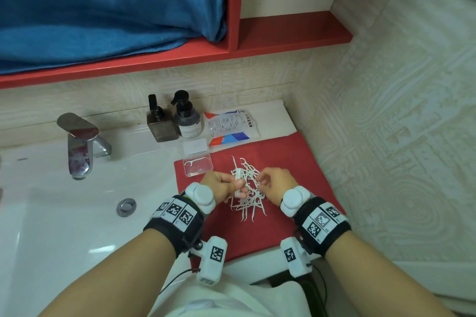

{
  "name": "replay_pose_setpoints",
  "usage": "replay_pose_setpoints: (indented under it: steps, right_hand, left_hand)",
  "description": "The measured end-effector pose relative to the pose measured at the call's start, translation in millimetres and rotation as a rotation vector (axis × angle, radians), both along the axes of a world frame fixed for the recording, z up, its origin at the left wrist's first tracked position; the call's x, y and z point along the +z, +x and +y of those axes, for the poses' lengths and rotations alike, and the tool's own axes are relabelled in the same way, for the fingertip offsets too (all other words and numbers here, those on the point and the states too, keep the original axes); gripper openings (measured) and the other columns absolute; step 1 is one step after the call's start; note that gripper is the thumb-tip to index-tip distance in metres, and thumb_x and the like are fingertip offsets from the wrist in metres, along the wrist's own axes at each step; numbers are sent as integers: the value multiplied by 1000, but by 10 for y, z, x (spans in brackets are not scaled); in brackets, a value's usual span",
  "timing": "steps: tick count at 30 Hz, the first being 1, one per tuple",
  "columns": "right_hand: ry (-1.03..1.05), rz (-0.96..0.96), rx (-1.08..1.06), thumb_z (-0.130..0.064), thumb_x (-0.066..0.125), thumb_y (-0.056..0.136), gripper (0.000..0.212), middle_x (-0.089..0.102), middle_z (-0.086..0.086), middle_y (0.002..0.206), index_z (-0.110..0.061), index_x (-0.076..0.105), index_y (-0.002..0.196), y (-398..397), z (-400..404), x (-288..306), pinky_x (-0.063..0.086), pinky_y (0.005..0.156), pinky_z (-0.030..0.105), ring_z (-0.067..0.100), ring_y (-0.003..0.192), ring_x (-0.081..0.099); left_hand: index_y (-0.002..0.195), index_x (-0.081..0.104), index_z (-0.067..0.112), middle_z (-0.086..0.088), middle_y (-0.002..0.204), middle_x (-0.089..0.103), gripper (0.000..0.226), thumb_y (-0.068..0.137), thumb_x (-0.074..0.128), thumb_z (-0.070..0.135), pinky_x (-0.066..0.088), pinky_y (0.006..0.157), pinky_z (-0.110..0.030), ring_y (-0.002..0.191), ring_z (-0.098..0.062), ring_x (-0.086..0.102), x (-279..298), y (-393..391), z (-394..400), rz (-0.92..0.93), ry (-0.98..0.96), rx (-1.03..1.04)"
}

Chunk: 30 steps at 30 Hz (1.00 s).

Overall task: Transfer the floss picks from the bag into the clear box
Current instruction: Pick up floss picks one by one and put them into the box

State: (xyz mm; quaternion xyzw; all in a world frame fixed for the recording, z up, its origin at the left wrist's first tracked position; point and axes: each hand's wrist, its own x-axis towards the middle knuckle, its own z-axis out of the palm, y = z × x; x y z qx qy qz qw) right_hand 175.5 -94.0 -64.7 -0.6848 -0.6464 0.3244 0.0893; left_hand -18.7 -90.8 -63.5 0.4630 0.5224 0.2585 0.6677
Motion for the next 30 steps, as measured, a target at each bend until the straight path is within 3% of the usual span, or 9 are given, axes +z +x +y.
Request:
replay_pose_setpoints:
  steps: [3, 6, 10, 14, 21, 30]
  right_hand:
    - [-157, -89, -42, -21, 80, 72, 20, 67, -7, 78, -23, 63, 83, 37, -46, -65, 58, 77, 32, 15, 76, 68]
    - [-185, -103, -54, -26, 87, 65, 30, 67, -6, 78, -23, 60, 78, 35, -74, -88, 58, 74, 32, 16, 76, 68]
    - [-163, -154, -35, -16, 76, 68, 21, 68, -8, 75, -25, 58, 69, -51, -82, -108, 58, 73, 28, 16, 75, 68]
    - [-158, -145, -59, -8, 67, 70, 19, 66, -9, 77, -26, 62, 72, -85, -110, -101, 55, 67, 23, 14, 75, 66]
    - [-119, -79, -127, -9, 66, 67, 18, 68, -8, 73, -26, 61, 69, -32, -149, -58, 59, 69, 31, 16, 72, 68]
    - [-33, 76, -75, -12, 70, 71, 19, 70, -8, 67, -22, 65, 87, -107, -68, 118, 52, 64, 18, 4, 66, 66]
  left_hand:
    - [87, 71, 0, -10, 83, 75, 16, 89, 65, 15, 37, 40, -17, 72, -17, 73, -28, -7, 8, 18, -16, 30]
    - [86, 72, 2, -11, 85, 75, 17, 88, 66, 17, 36, 40, -17, 80, -22, 73, -36, -4, 12, 36, -27, 34]
    - [84, 72, 3, -11, 85, 75, 16, 88, 67, 17, 37, 41, -16, 76, -18, 73, -36, -6, -5, 52, -32, 47]
    - [84, 72, 4, -11, 86, 75, 17, 87, 68, 19, 38, 43, -17, 75, -17, 72, -68, -2, -12, 72, -39, 56]
    - [87, 71, 2, -10, 86, 75, 16, 88, 67, 18, 39, 43, -16, 73, -16, 73, -100, 10, -30, 84, -66, 64]
    - [95, 69, -8, -5, 76, 75, 26, 87, 68, 17, 42, 44, -17, 63, -10, 71, -95, -7, -19, 85, -76, 97]
